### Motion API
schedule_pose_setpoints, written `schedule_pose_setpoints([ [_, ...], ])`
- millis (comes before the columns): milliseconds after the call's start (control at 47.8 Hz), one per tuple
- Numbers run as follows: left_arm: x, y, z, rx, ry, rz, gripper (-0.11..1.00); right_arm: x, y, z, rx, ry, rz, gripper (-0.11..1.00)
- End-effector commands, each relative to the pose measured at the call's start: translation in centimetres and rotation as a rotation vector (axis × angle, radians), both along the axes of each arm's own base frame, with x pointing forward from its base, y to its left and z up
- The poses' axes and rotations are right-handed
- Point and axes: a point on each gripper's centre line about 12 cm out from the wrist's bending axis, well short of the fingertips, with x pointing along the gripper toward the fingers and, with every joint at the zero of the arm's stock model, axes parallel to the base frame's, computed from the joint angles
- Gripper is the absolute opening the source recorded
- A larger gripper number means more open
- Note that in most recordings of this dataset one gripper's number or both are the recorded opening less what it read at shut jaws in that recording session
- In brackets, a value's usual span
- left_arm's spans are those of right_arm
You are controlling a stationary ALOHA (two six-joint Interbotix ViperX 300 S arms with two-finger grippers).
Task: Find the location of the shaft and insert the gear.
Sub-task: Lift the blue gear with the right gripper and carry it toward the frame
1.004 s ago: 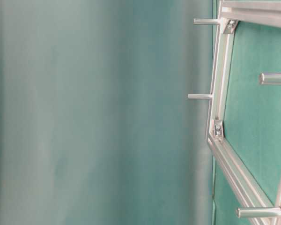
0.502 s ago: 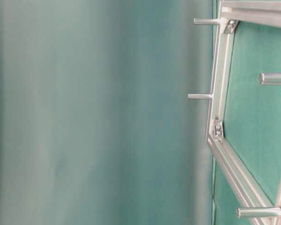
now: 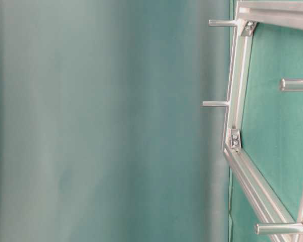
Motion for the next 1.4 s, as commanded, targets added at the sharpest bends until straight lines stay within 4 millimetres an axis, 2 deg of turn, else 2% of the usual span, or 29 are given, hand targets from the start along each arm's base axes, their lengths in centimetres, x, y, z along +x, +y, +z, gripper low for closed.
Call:
schedule_pose_setpoints([
  [0, 0.2, 0.1, 0.8, 0.001, -0.021, 0.003, 0.01, 0.7, 0.1, 2.5, 0.005, -0.057, 0.002, 0.69],
  [272, 0.2, 0.1, 0.9, 0.002, -0.023, 0.003, 0.01, 1.2, 0.1, 5.9, 0.012, -0.110, 0.001, 0.69],
  [606, 0.2, 0.1, 0.9, -0.002, -0.025, 0.007, 0.01, 2.3, 0.3, 6.7, 0.024, -0.125, -0.027, 0.69],
  [836, 0.2, 0.2, 0.9, -0.001, -0.025, 0.011, 0.01, 4.9, 0.6, 7.1, 0.024, -0.125, -0.027, 0.69],
  [1108, 0.2, 0.2, 1.0, -0.004, -0.029, 0.011, 0.01, 9.3, 0.7, 7.9, -0.022, -0.116, -0.006, 0.69],
  [1380, 0.2, 0.2, 1.1, -0.010, -0.031, 0.012, 0.01, 12.4, 0.5, 8.4, -0.051, -0.101, -0.006, 0.69],
])
